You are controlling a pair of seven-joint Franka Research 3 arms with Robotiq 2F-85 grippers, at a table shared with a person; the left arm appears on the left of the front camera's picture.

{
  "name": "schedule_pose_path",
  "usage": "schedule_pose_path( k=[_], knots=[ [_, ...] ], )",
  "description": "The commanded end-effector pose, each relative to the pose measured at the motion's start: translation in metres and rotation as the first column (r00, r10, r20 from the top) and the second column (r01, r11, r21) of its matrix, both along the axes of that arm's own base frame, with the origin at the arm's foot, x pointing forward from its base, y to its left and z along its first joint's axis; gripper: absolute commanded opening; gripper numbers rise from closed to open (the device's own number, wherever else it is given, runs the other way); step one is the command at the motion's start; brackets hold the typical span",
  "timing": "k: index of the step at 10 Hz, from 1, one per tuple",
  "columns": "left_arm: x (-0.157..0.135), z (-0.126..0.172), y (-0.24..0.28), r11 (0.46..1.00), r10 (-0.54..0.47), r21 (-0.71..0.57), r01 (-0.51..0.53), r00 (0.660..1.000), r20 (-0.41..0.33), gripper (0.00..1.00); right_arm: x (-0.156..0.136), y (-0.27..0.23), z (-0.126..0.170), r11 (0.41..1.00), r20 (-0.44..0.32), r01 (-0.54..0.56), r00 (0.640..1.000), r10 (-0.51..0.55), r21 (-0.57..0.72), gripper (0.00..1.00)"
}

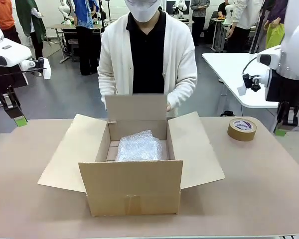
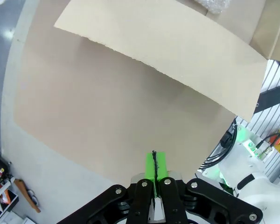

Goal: Wrap the clocks to prevent damage.
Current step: Once the human has placed the objects inside and stepped back, release both hands from the side flaps of the Package Box.

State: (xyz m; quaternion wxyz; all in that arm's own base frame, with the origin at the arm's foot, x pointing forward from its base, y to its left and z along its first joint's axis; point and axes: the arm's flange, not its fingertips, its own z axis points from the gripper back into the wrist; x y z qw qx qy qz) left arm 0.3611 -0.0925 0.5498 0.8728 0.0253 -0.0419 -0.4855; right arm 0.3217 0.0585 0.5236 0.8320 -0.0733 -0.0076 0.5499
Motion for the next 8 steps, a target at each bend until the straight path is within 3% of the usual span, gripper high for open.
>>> schedule_pose_path(
  k=[1,2,4,5,8],
  knots=[
    [-0.001,-0.008,0.006,0.999,-0.042,0.007,0.042,0.999,0.009,0.00,0.015,-0.005,-0.023,0.996,-0.072,-0.039,0.996,0.045,0.081,0.01],
    [-0.011,-0.018,0.006,0.999,-0.046,-0.001,0.046,0.999,0.014,0.00,0.019,-0.009,-0.030,0.995,-0.091,-0.044,0.994,0.052,0.094,0.01],
    [0.003,-0.013,-0.001,0.997,-0.073,0.031,0.073,0.997,-0.007,0.00,0.025,-0.011,-0.032,0.991,-0.086,-0.035,0.995,0.046,0.128,0.01],
    [-0.004,-0.011,0.001,1.000,-0.022,0.004,0.022,1.000,-0.011,0.00,0.016,-0.010,-0.031,0.996,-0.087,-0.027,0.996,0.035,0.089,0.01],
    [-0.004,-0.011,0.001,1.000,-0.022,0.004,0.022,1.000,-0.011,0.00,0.016,-0.010,-0.031,0.996,-0.087,-0.027,0.996,0.035,0.089,0.01]
  ],
)
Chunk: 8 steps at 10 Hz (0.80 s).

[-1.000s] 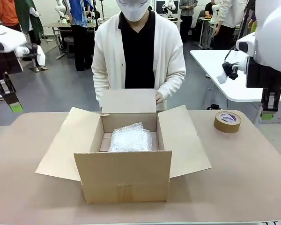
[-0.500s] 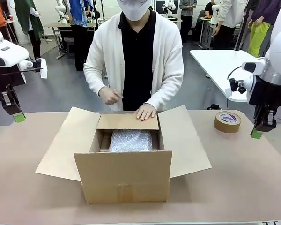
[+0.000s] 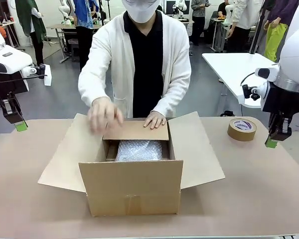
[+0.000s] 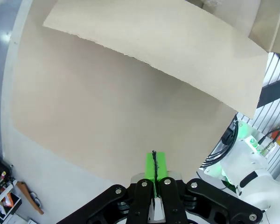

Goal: Wrap the clocks to prevent damage.
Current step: Once the human has placed the objects inside and stepped back, release both hands from the side flaps of the Package Box, then push the right (or left) flap of the Package Box to close it.

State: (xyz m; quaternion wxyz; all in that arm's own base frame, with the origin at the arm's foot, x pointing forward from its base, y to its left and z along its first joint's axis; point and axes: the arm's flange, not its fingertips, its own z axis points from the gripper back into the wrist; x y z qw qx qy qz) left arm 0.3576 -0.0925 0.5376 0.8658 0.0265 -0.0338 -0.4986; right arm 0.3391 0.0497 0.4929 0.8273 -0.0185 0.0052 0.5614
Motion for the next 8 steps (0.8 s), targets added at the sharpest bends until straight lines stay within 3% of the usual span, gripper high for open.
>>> schedule_pose_path(
  k=[1,8],
  knots=[
    [-0.0008,0.0014,0.0014,1.000,0.007,-0.007,-0.007,1.000,0.002,0.00,-0.0017,-0.0012,0.0000,1.000,-0.005,-0.008,1.000,0.008,0.012,0.01],
    [-0.0008,0.0014,0.0014,1.000,0.007,-0.007,-0.007,1.000,0.002,0.00,-0.0017,-0.0012,0.0000,1.000,-0.005,-0.008,1.000,0.008,0.012,0.01]
  ],
)
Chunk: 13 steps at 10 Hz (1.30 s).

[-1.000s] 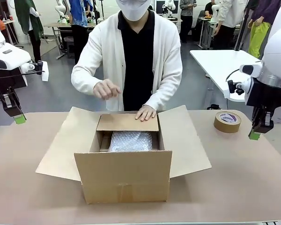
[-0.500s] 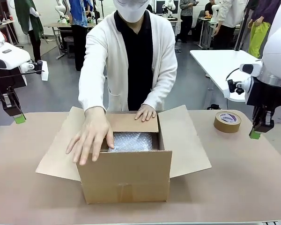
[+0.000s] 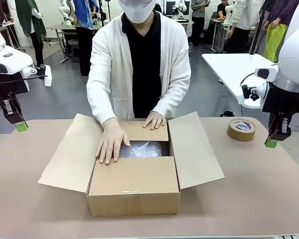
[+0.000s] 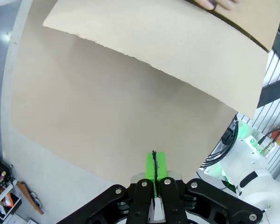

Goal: Wrap the clocks to prevent damage.
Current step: Push the right (or left) flap of the Package Box to close it.

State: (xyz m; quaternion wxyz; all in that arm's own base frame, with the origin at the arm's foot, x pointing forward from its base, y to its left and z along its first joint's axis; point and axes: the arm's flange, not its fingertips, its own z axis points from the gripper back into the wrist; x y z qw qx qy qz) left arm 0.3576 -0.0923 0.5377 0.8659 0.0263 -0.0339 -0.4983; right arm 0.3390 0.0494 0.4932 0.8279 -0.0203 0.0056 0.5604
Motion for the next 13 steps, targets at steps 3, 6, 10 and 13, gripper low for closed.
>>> schedule_pose_path(
  k=[3,6,10,13],
  knots=[
    [-0.001,0.001,0.001,1.000,0.007,-0.007,-0.007,1.000,0.002,0.00,-0.002,-0.001,0.000,1.000,-0.007,-0.010,1.000,0.010,0.015,0.01],
    [-0.001,0.001,0.001,1.000,0.007,-0.007,-0.007,1.000,0.002,0.00,-0.002,-0.001,0.000,1.000,-0.007,-0.010,1.000,0.010,0.015,0.01],
    [-0.001,0.001,0.001,1.000,0.007,-0.007,-0.007,1.000,0.002,0.00,-0.002,-0.001,0.000,1.000,-0.007,-0.010,1.000,0.010,0.015,0.01],
    [-0.001,0.001,0.001,1.000,0.007,-0.007,-0.007,1.000,0.002,0.00,0.012,-0.015,-0.014,0.965,-0.081,-0.248,0.963,0.255,0.085,0.01]
  ],
)
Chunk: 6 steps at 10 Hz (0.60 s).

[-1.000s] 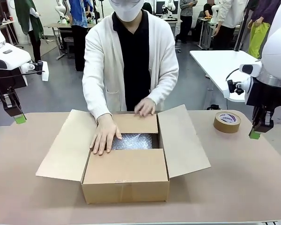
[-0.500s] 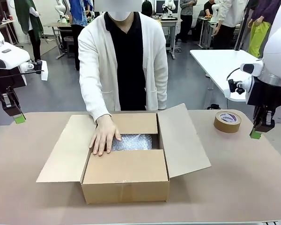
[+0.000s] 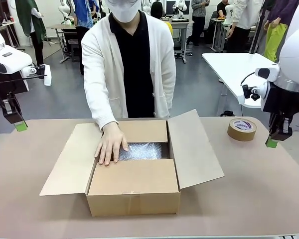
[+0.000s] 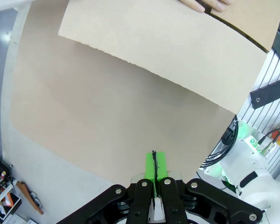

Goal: Wrap the clocks to prevent damage.
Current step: Push the right (or left) flap of the Package Box to close it.

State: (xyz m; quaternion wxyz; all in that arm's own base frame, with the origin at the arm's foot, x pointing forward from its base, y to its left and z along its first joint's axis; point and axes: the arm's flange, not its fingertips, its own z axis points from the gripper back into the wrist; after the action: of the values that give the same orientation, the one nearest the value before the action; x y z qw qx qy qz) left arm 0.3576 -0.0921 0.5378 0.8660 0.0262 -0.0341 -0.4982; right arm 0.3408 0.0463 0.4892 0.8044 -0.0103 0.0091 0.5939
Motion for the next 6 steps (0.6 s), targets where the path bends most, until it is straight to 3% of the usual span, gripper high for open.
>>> schedule_pose_path(
  k=[1,3,4,6],
  knots=[
    [-0.001,0.001,0.001,1.000,0.006,-0.007,-0.006,1.000,0.002,0.00,0.036,-0.020,-0.018,0.949,-0.053,-0.276,0.956,0.287,0.153,0.01],
    [-0.001,0.001,0.001,1.000,0.006,-0.007,-0.006,1.000,0.002,0.00,0.062,-0.041,-0.028,0.829,-0.026,-0.376,0.906,0.423,0.415,0.01],
    [-0.001,0.001,0.001,1.000,0.006,-0.007,-0.006,1.000,0.002,0.00,0.066,-0.053,-0.037,0.778,0.010,-0.354,0.913,0.409,0.519,0.01],
    [-0.001,0.001,0.001,1.000,0.006,-0.007,-0.006,1.000,0.002,0.00,0.081,-0.065,-0.057,0.703,0.111,-0.274,0.957,0.269,0.657,0.01]
  ],
)
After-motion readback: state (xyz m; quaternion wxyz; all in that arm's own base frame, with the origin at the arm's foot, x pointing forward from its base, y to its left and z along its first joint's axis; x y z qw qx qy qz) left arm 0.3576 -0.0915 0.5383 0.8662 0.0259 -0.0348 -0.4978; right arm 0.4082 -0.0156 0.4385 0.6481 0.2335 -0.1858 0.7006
